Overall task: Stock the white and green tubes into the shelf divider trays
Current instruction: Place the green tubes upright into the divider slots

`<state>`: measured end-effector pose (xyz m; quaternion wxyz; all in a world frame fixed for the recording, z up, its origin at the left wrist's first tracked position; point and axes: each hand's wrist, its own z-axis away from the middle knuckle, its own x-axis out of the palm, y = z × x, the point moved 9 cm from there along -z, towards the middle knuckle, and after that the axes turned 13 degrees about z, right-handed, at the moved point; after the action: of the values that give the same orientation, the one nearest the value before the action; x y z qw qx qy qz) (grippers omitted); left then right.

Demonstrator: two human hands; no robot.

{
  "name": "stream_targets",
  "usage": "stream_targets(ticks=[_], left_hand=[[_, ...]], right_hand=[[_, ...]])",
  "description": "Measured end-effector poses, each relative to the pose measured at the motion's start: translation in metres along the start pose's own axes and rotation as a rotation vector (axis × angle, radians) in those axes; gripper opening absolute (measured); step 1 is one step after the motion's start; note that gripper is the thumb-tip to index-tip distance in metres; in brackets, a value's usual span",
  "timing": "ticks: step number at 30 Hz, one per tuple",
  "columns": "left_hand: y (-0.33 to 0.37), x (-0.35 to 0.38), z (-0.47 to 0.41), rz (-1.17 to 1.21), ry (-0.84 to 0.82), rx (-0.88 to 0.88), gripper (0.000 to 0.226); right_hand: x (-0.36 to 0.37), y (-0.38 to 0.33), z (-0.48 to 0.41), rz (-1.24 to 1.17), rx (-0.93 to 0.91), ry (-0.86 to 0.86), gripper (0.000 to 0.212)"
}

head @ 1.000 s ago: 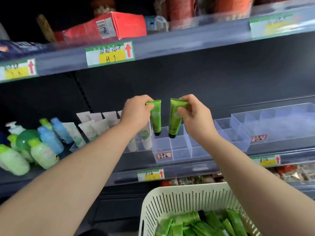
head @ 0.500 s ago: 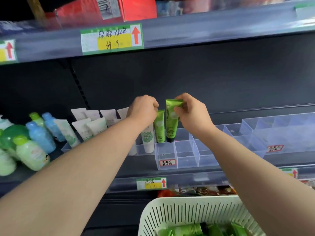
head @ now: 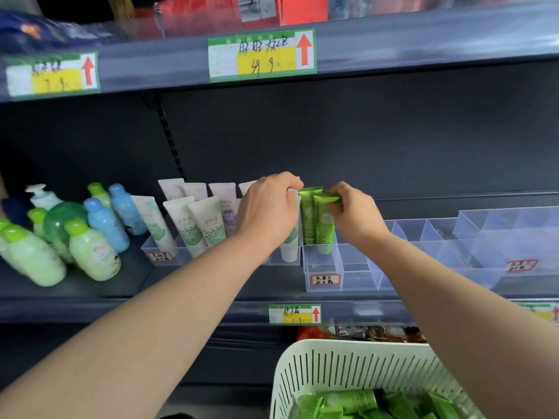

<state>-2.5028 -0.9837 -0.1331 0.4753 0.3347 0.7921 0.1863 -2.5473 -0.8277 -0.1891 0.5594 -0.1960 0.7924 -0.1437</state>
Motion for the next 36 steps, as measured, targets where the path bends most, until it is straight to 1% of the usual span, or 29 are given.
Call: stream_targets(ticks=[7,10,14,16,19,23,27,30,32,34,36], left_hand=[[-0.001,0.005,0.012,-0.031,-0.034,-0.006,0.031],[0.003,0.005,0.018,-0.036,-0.046,0.002,0.030],[0.015,0.007,0.032,-0.043,-0.078,0.011,0.029],[0.024,0.008,0.043,-0.055,-0.103,0.022,0.030],[0.031,0.017,0.067,-0.058,-0.169,0.047,0.031],[0.027,0.049,0.113,-0.135,-0.342,0.101,0.027],[0.012,0.090,0.174,-0.244,-0.564,0.149,0.028],[-0.010,0.122,0.216,-0.248,-0.698,0.067,0.030],[-0.028,0.140,0.241,-0.249,-0.771,-0.030,0.029],[-0.044,0.152,0.260,-0.251,-0.801,-0.119,0.030],[-0.053,0.162,0.271,-0.272,-0.826,-0.148,0.032]], right_hand=[[0.003,-0.001,0.002,0.057,0.010,-0.009,0.034],[-0.006,0.000,0.010,0.067,0.009,0.024,0.035],[-0.025,-0.002,0.035,0.101,-0.036,0.081,0.034],[-0.034,-0.004,0.056,0.179,-0.085,0.090,0.033],[-0.036,-0.006,0.095,0.368,-0.211,0.066,0.031],[-0.027,0.015,0.150,0.506,-0.287,-0.015,0.029],[-0.005,0.049,0.204,0.574,-0.322,-0.136,0.027],[0.022,0.081,0.234,0.613,-0.288,-0.296,0.026],[0.042,0.101,0.251,0.622,-0.251,-0.402,0.028],[0.060,0.118,0.263,0.617,-0.214,-0.483,0.028],[0.077,0.127,0.270,0.602,-0.188,-0.543,0.027]])
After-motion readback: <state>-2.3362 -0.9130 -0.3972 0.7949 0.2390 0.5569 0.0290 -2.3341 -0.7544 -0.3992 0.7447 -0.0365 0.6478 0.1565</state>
